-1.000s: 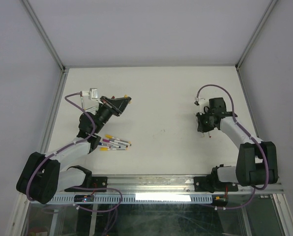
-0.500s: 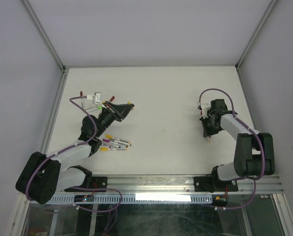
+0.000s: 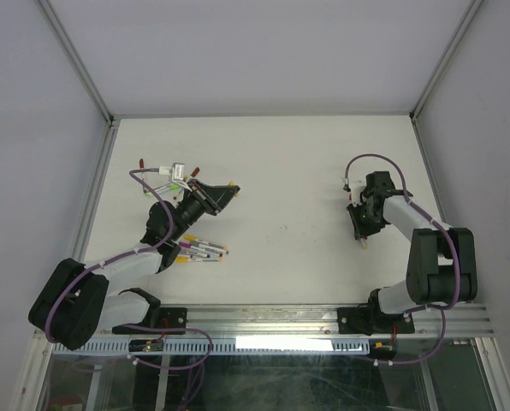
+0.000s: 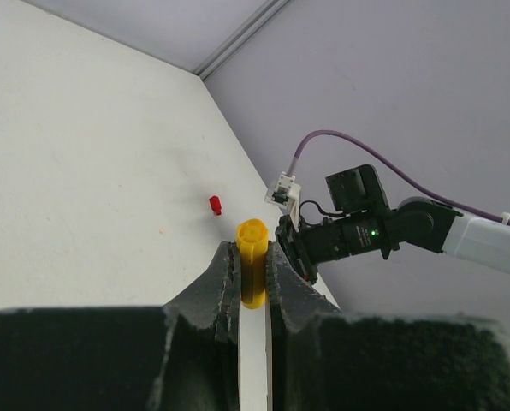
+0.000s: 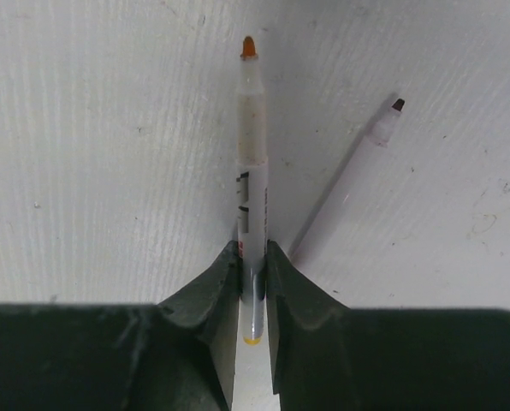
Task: Open the pen caps
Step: Place the pen at the center of the board, then place the pen cap at the center of the board, then move the pen to the center of the board.
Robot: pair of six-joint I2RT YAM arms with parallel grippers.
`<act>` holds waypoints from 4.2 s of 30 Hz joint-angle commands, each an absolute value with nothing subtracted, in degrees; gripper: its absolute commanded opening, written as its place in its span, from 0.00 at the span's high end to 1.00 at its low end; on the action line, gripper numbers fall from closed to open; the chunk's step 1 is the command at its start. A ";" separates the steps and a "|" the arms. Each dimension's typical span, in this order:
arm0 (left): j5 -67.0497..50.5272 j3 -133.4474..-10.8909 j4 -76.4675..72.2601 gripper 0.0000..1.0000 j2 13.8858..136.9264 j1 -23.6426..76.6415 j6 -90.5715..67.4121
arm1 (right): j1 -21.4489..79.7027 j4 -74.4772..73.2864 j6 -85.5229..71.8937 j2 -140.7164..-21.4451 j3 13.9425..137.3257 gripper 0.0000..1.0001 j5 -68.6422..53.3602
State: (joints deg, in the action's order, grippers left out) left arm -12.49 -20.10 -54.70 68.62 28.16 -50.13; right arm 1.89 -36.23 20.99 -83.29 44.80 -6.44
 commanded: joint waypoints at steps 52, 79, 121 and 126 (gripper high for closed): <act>9.45 -63.31 -20.75 1.00 111.25 54.08 -53.78 | -1.18 -35.88 24.35 -69.12 48.16 0.56 -14.39; 6.65 -108.28 -7.91 0.91 143.31 55.45 -49.74 | -6.43 -33.35 22.68 -67.21 47.54 0.55 -14.66; 12.19 -51.22 -38.51 0.14 93.61 55.66 -21.49 | -6.88 -37.42 26.85 -60.15 48.57 0.53 -35.70; 17.62 -39.77 -35.45 0.01 83.46 54.97 -16.70 | -6.02 -38.83 28.19 -59.91 50.14 0.53 -43.83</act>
